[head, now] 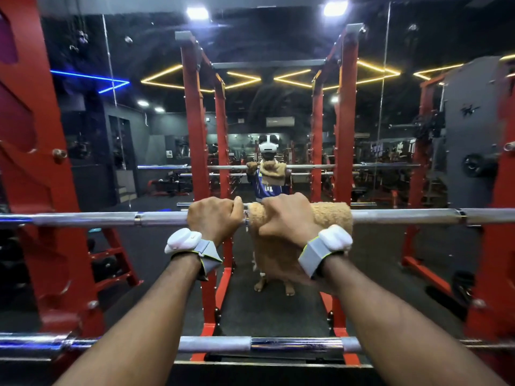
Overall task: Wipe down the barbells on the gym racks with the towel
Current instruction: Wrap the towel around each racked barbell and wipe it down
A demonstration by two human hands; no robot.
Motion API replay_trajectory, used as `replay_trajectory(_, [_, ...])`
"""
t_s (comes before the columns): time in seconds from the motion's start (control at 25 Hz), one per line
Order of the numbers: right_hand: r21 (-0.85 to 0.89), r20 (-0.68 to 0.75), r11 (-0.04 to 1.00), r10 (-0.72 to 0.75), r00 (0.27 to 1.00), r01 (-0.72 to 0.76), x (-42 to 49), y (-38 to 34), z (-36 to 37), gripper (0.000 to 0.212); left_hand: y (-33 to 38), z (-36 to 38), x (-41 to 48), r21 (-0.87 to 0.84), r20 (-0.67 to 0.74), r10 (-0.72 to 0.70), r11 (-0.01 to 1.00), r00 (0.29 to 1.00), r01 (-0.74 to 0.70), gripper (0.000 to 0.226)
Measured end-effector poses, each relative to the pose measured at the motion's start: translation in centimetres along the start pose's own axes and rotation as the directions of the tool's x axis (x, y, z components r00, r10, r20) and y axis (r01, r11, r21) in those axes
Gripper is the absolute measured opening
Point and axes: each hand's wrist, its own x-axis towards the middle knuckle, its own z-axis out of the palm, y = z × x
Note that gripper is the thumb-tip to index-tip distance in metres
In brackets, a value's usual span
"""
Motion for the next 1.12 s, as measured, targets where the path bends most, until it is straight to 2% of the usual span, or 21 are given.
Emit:
replay_trajectory(0.08, [-0.104, -0.245, 0.994, -0.051, 0.968, 0.026, -0.7, -1.8, 2.0, 0.031, -0.1, 0.0, 0.0, 0.015, -0.005, 0.001, 1.0, 1.0, -0.001, 0.063])
replay_trajectory(0.12, [-0.12, -0.294, 0.992, -0.062, 0.954, 0.027, -0.9, -2.3, 2.9, 0.031, -0.1, 0.0, 0.0, 0.015, 0.0, 0.006, 1.0, 1.0, -0.006, 0.062])
replay_trajectory(0.2, [-0.133, -0.292, 0.989, -0.1, 0.951, 0.063, -1.0, -2.2, 3.2, 0.035, -0.1, 0.2, 0.0, -0.009, 0.006, 0.007, 1.0, 1.0, -0.007, 0.058])
replay_trajectory(0.28, [-0.153, -0.261, 0.97, -0.223, 0.939, 0.188, -1.1, -0.5, 2.4, 0.039, -0.6, 0.2, -0.1, -0.042, -0.006, 0.017, 0.999, 1.0, -0.017, 0.058])
replay_trajectory(0.36, [-0.137, -0.188, 0.952, -0.297, 0.936, 0.274, -1.7, 2.3, 1.5, 0.047, -1.0, 0.4, -0.1, -0.076, -0.012, 0.041, 0.996, 0.999, -0.042, 0.058])
replay_trajectory(0.44, [-0.044, -0.104, 0.962, -0.272, 0.957, 0.268, -2.4, 5.1, 0.8, 0.052, -1.0, 0.6, -0.2, -0.104, -0.031, 0.053, 0.993, 0.998, -0.056, 0.059])
replay_trajectory(0.56, [0.097, -0.005, 0.981, -0.17, 0.985, 0.17, -3.1, 8.0, -0.3, 0.045, -1.0, 0.5, -0.1, -0.107, -0.048, 0.059, 0.992, 0.997, -0.063, 0.059])
replay_trajectory(0.64, [0.152, 0.148, 0.987, -0.074, 0.986, 0.051, -2.9, 9.4, -1.5, 0.042, -1.1, 0.4, -0.2, -0.109, -0.055, 0.069, 0.991, 0.996, -0.074, 0.061])
replay_trajectory(0.72, [0.173, 0.3, 0.984, -0.023, 0.954, -0.031, -2.4, 9.6, -2.2, 0.04, -1.2, 0.4, -0.3, -0.116, -0.058, 0.091, 0.989, 0.994, -0.097, 0.062])
replay_trajectory(0.84, [0.179, 0.407, 0.978, 0.027, 0.913, -0.109, -1.4, 7.8, -2.6, 0.06, -1.6, 0.4, -0.2, -0.106, -0.058, 0.136, 0.984, 0.989, -0.141, 0.067])
replay_trajectory(0.88, [0.172, 0.398, 0.979, 0.029, 0.917, -0.106, -1.1, 7.0, -2.4, 0.065, -1.7, 0.4, -0.1, -0.112, -0.053, 0.15, 0.981, 0.987, -0.155, 0.067])
replay_trajectory(1.04, [0.031, 0.165, 0.999, -0.029, 0.986, 0.025, -1.0, 3.8, -1.1, 0.037, -3.3, 0.4, 0.3, -0.185, -0.02, 0.29, 0.939, 0.957, -0.289, 0.059])
replay_trajectory(1.12, [-0.04, 0.081, 0.997, -0.062, 0.995, 0.066, -1.0, 2.7, -0.5, 0.036, -5.3, 0.4, 0.8, -0.215, 0.018, 0.358, 0.913, 0.933, -0.346, 0.061])
